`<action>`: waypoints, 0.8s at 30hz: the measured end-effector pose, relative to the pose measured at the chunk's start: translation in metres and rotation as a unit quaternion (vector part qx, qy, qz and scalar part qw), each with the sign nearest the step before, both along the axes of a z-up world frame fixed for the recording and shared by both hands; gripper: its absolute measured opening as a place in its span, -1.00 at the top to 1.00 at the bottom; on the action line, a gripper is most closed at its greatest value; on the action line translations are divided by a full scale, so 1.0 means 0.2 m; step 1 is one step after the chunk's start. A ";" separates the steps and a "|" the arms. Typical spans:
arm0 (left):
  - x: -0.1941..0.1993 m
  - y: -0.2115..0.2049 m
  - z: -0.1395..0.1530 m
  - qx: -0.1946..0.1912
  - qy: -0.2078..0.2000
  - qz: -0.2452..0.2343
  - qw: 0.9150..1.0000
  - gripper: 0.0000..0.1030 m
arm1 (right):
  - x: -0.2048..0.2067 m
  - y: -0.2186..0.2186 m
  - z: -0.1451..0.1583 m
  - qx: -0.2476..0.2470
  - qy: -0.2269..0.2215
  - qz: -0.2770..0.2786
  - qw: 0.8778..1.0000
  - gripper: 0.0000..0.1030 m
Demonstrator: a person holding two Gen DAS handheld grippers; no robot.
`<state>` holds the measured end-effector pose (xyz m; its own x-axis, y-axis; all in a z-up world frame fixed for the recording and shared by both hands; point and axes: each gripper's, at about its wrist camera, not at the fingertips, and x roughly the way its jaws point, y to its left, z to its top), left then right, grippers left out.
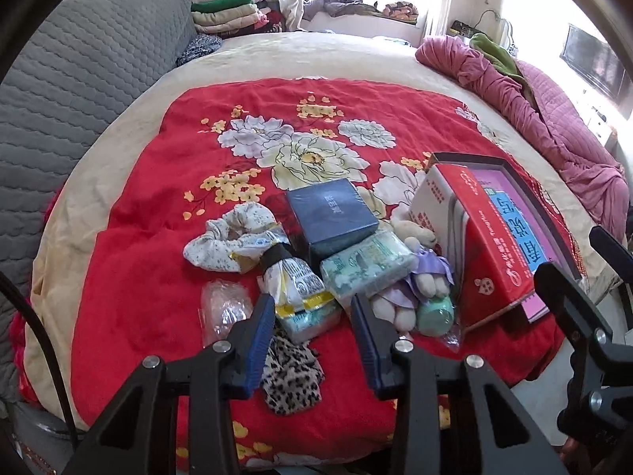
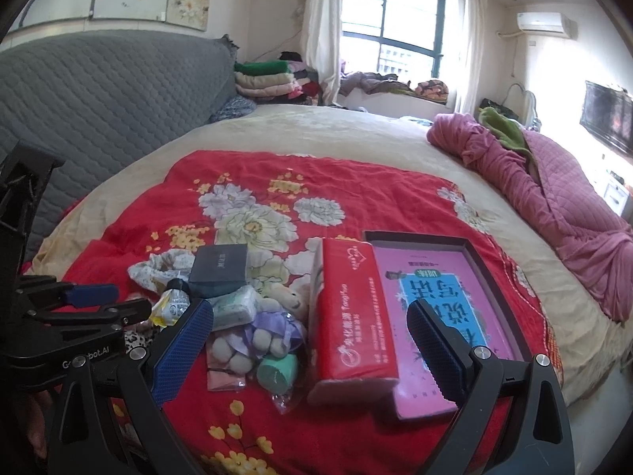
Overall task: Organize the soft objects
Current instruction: 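Move the right gripper toward the green-and-white wet-wipes pack in the pile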
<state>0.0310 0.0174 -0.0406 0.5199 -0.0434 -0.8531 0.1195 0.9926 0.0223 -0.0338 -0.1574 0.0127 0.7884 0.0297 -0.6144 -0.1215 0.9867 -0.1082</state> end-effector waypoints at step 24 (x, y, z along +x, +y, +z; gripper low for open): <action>0.13 0.17 -0.20 -0.057 0.002 0.016 0.998 -0.46 | 0.17 0.22 -0.22 -0.008 0.038 0.068 0.997 -0.92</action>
<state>0.0574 0.0515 -0.0814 0.5188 -0.1238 -0.8459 0.0877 0.9919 -0.0914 0.0000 -0.1134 -0.0306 0.7287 0.1229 -0.6738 -0.2621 0.9589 -0.1086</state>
